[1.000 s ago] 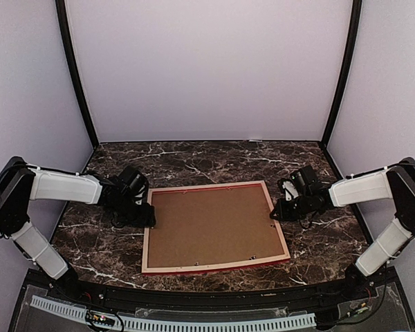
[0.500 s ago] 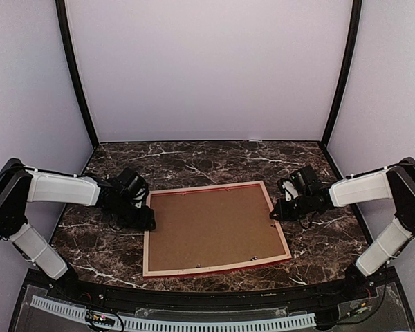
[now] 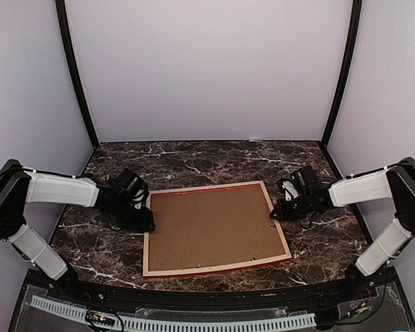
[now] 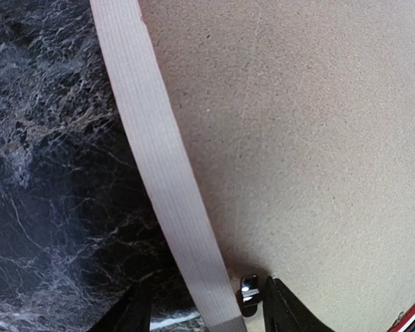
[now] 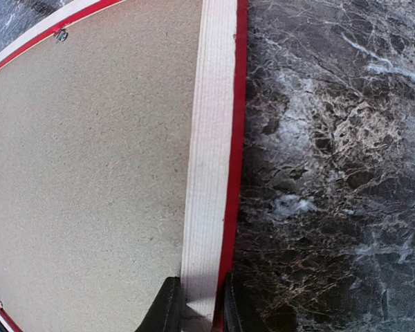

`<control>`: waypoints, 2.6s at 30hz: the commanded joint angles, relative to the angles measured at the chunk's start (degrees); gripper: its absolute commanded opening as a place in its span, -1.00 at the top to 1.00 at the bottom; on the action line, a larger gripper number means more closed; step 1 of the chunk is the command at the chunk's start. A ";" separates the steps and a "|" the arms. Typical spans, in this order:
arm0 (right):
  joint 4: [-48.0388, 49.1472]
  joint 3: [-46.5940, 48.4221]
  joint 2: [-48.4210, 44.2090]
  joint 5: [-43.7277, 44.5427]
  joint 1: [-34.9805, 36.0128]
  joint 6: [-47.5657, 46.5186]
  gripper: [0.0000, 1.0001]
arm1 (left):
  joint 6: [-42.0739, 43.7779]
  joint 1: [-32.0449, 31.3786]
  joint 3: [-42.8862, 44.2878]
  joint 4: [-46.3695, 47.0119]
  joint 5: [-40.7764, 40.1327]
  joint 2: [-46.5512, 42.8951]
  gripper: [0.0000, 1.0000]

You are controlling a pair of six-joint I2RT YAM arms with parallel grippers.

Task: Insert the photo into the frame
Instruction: Press the fastener onto the backboard.

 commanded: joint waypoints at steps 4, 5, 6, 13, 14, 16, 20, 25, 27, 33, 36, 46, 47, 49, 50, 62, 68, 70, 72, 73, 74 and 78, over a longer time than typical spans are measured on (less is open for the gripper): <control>-3.63 -2.67 2.79 -0.64 0.22 -0.90 1.00 | 0.22 -0.02 -1.87 -2.30 -0.05 -1.11 -0.03; -3.60 -2.76 2.78 -0.56 0.19 -0.92 1.00 | 0.17 0.12 -1.96 -2.04 0.06 -1.06 0.00; -3.59 -2.84 2.75 -0.54 0.24 -0.92 1.00 | 0.15 0.17 -2.24 -1.98 0.00 -0.88 0.02; -3.64 -3.03 2.57 -0.61 0.22 -0.81 1.00 | -0.75 0.66 -4.20 -0.44 1.27 -0.80 0.11; -3.64 -3.04 2.50 -0.58 0.22 -0.90 1.00 | -0.84 0.76 -4.65 -0.30 1.64 -0.88 0.14; -3.68 -3.12 2.44 -0.49 0.24 -0.91 1.00 | -1.12 0.92 -5.39 0.13 2.26 -0.97 0.18; -3.71 -3.29 2.32 -0.48 0.23 -0.91 1.00 | -2.17 1.29 -7.27 1.62 3.46 -1.12 0.22; -3.64 -3.38 2.41 -0.48 0.24 -0.95 1.00 | -3.36 1.80 -10.18 2.96 5.00 -2.54 0.24; -3.61 -3.30 2.52 -0.53 0.19 -1.02 1.00 | -3.86 2.09 -11.12 3.36 5.33 -3.49 0.26; -3.31 -3.19 3.15 -0.82 0.24 -0.97 1.00 | -4.52 2.96 -12.90 4.02 6.06 -5.74 0.30; -3.20 -3.25 3.18 -0.89 0.23 -0.91 1.00 | -4.61 3.59 -13.42 4.85 6.94 -5.61 0.32; -3.27 -3.13 3.25 -0.97 0.24 -1.07 1.00 | -4.89 3.96 -11.45 5.86 10.24 -6.67 -0.09; -3.25 -3.09 3.27 -1.01 0.20 -1.07 1.00 | -4.84 4.05 -11.14 5.30 10.06 -6.83 -0.11; -3.20 -3.11 3.27 -1.12 0.21 -1.07 1.00 | -4.73 4.19 -10.94 4.62 9.29 -7.02 -0.10; -3.17 -3.12 3.27 -1.11 0.23 -1.07 1.00 | -4.68 4.25 -10.93 4.38 8.52 -7.05 -0.10; -3.23 -2.68 3.62 -1.56 0.20 -1.07 1.00 | -3.56 4.85 -10.83 3.84 5.78 -4.99 0.18; -3.32 -2.60 3.71 -1.47 0.23 -1.07 1.00 | -2.51 4.92 -10.76 3.91 5.91 -2.92 0.23; -3.08 -2.80 3.78 -1.51 0.24 -0.97 1.00 | -2.36 4.87 -11.14 3.96 5.88 -2.77 0.23; -2.81 -3.07 3.95 -1.60 0.23 -0.82 1.00 | -2.21 4.90 -11.52 3.76 5.44 -2.86 0.23; -2.74 -3.12 3.98 -1.63 0.22 -0.81 1.00 | -2.19 4.92 -11.57 3.60 4.70 -2.91 0.24; -2.67 -3.16 4.13 -1.66 0.20 -0.81 1.00 | -2.05 4.88 -11.61 3.06 4.22 -3.10 0.26; -2.48 -3.30 4.16 -1.73 0.19 -0.79 1.00 | -1.35 4.85 -11.56 1.66 1.87 -3.77 0.30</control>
